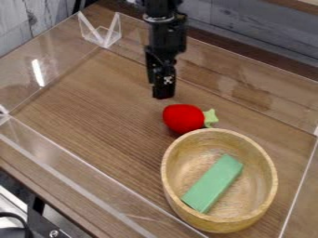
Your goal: Move the red object to the right side of the table
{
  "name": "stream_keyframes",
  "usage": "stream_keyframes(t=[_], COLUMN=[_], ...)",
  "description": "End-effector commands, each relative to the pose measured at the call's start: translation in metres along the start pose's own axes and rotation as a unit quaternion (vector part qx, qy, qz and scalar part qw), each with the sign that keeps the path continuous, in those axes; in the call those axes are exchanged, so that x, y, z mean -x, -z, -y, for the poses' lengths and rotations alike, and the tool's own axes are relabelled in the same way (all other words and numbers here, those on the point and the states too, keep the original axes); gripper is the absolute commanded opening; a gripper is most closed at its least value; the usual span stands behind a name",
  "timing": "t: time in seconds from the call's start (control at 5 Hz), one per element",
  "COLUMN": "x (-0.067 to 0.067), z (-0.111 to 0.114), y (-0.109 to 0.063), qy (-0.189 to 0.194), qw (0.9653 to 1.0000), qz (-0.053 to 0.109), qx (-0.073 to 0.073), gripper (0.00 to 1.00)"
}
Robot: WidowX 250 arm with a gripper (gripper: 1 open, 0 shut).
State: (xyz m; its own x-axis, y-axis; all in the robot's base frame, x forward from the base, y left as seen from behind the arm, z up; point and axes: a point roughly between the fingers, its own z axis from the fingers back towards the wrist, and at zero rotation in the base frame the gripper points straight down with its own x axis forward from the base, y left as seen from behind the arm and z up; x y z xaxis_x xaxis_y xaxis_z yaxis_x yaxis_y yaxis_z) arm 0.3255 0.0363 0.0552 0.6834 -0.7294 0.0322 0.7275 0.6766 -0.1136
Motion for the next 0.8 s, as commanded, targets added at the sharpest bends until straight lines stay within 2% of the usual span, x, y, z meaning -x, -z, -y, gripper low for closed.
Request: stream_keyframes(t=[0.0, 0.2, 0.6], x=[-0.012, -0.015, -0.018], z=[0.012, 0.019, 0.018], y=[-0.02, -0.014, 0.002], qy=[0.04, 0.06, 0.069], qw=[0.9986, 0.9977, 0.9973], qz=[0.019, 0.019, 0.018], qx=[-0.029, -0.026, -0.017], gripper=[1.0, 1.0, 1.0])
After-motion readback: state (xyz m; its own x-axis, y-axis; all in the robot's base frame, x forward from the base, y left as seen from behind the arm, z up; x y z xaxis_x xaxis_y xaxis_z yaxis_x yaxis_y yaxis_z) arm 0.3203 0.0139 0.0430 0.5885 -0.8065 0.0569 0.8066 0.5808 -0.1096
